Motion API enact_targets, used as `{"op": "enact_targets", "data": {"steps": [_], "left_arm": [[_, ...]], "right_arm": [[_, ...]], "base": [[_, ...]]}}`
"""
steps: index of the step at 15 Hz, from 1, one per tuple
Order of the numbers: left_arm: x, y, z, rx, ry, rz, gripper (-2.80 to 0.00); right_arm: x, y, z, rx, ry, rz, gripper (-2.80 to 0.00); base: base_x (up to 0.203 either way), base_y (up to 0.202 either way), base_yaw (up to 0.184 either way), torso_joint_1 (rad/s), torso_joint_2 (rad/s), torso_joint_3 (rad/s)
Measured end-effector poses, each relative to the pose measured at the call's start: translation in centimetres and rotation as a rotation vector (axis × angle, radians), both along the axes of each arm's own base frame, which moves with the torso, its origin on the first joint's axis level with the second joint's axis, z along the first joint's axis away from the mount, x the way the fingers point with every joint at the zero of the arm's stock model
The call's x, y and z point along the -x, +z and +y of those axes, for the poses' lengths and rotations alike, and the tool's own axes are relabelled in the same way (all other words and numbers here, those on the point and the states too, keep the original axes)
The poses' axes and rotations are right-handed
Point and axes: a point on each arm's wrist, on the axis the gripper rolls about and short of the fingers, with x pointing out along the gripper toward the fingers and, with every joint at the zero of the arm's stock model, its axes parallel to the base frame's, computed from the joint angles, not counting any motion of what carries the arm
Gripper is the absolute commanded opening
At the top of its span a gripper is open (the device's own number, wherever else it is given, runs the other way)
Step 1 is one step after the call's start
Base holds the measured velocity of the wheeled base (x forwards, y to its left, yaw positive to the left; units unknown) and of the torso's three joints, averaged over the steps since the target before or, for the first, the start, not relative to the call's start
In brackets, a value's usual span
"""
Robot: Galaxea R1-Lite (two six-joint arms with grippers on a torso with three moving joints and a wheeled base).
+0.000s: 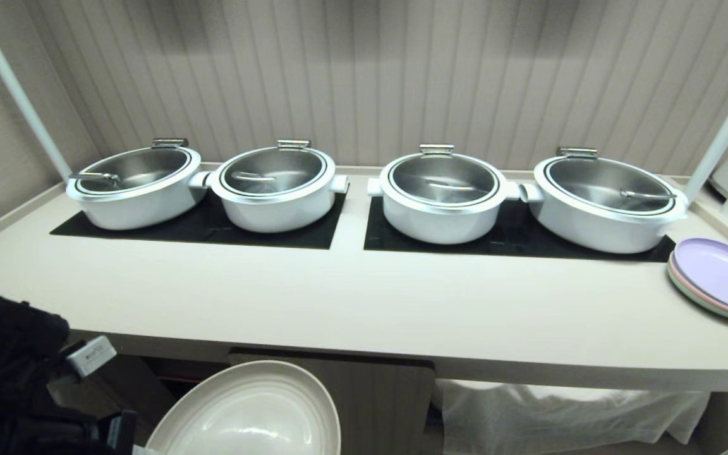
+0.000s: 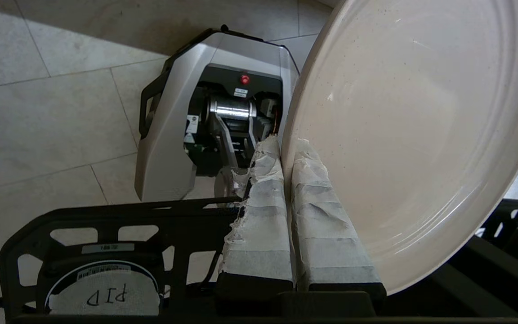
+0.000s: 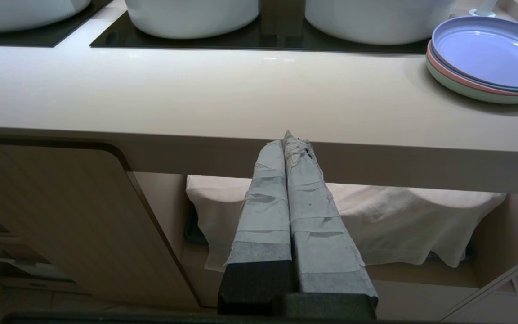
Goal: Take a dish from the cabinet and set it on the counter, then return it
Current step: Put it back into the cabinet
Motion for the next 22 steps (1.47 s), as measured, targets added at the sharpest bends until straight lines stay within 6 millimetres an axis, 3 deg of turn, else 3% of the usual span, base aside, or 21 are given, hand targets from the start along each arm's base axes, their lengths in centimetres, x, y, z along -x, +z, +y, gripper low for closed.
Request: {"op": "enact_targets", "data": {"steps": [8, 22], "left_arm": [[2.1, -0.6, 0.5, -0.004, 0.01, -0.011, -2.8], [2.4, -1.7, 0.5, 0.016, -0.001, 0.034, -2.8]], "right_arm": [[0.0, 0.0, 0.0, 0.0, 0.0, 0.0, -2.8], [0.0, 0.0, 0.0, 0.0, 0.0, 0.0, -2.8]], "base": [[0.0, 0.0, 0.0, 0.0, 0.0, 0.0], [0.0, 0.0, 0.0, 0.0, 0.0, 0.0]]}}
